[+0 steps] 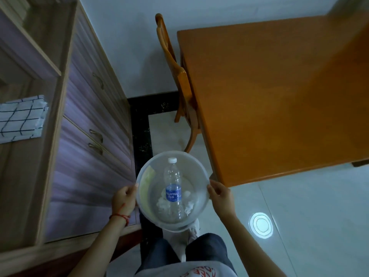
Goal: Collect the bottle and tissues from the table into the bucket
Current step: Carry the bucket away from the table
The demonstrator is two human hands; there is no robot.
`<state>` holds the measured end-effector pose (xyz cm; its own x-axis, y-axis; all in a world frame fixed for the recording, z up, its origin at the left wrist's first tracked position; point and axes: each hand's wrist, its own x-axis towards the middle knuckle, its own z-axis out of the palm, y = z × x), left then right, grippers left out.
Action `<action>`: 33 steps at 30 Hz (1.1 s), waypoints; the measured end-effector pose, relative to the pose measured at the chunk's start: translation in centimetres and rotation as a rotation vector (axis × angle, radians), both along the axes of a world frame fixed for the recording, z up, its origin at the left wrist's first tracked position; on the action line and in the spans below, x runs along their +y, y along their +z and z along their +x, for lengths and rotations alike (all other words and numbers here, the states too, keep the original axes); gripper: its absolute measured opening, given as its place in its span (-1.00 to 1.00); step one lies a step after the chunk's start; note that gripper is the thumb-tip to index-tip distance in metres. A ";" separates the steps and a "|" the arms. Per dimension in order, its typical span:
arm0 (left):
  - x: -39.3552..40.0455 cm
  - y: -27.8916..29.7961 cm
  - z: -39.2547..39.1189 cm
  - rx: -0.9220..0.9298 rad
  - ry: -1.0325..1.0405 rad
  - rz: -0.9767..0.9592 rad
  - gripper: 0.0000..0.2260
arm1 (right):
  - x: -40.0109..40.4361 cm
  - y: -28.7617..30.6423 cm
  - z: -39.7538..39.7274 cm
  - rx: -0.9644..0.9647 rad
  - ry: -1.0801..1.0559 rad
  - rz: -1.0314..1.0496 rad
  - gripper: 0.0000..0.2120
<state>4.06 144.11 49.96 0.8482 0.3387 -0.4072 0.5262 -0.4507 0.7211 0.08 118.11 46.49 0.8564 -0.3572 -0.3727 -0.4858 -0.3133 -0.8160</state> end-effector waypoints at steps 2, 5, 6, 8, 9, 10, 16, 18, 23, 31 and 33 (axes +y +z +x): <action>0.0 0.0 -1.1 0.003 -0.037 -0.012 -0.76 | 0.2 0.1 -2.2 -0.003 -0.026 -0.010 -0.78; -0.1 -0.2 -2.9 0.022 -0.091 -0.042 -0.74 | 0.4 0.3 -5.8 -0.001 -0.092 0.011 -0.79; -0.2 -0.3 -3.5 0.027 -0.112 -0.059 -0.75 | 0.5 0.3 -7.0 0.009 -0.123 0.014 -0.78; -0.6 -0.6 -4.5 0.032 -0.154 -0.076 -0.77 | 0.3 0.2 -9.4 0.024 -0.192 0.026 -0.78; -0.8 -0.9 -5.0 0.035 -0.175 -0.077 -0.77 | 0.1 0.3 -10.5 0.027 -0.228 0.034 -0.78; -1.3 -0.8 -5.3 0.037 -0.197 -0.077 -0.77 | -0.1 0.3 -11.7 0.032 -0.264 0.039 -0.78; -6.0 -1.0 -7.2 0.077 -0.398 -0.080 -0.70 | -2.9 0.3 -18.4 0.050 -0.456 0.043 -0.77; -8.8 -0.9 -8.0 0.087 -0.456 -0.091 -0.74 | -4.5 0.5 -20.6 0.047 -0.532 0.036 -0.78; -17.2 -0.8 -10.1 0.110 -0.630 -0.100 -0.78 | -9.5 1.2 -26.2 0.035 -0.708 0.023 -0.79; -32.2 0.0 -15.7 0.055 -0.827 -0.121 -0.79 | -20.1 1.5 -34.6 0.009 -0.903 0.036 -0.78; -36.0 0.0 -17.0 0.058 -0.863 -0.138 -0.73 | -22.9 1.8 -36.5 -0.007 -0.955 0.048 -0.78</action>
<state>-12.98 108.07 49.93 0.7626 -0.4672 -0.4474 0.0789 -0.6193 0.7812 -36.42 95.25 48.32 0.2136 -0.8908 -0.4010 -0.5138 0.2467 -0.8217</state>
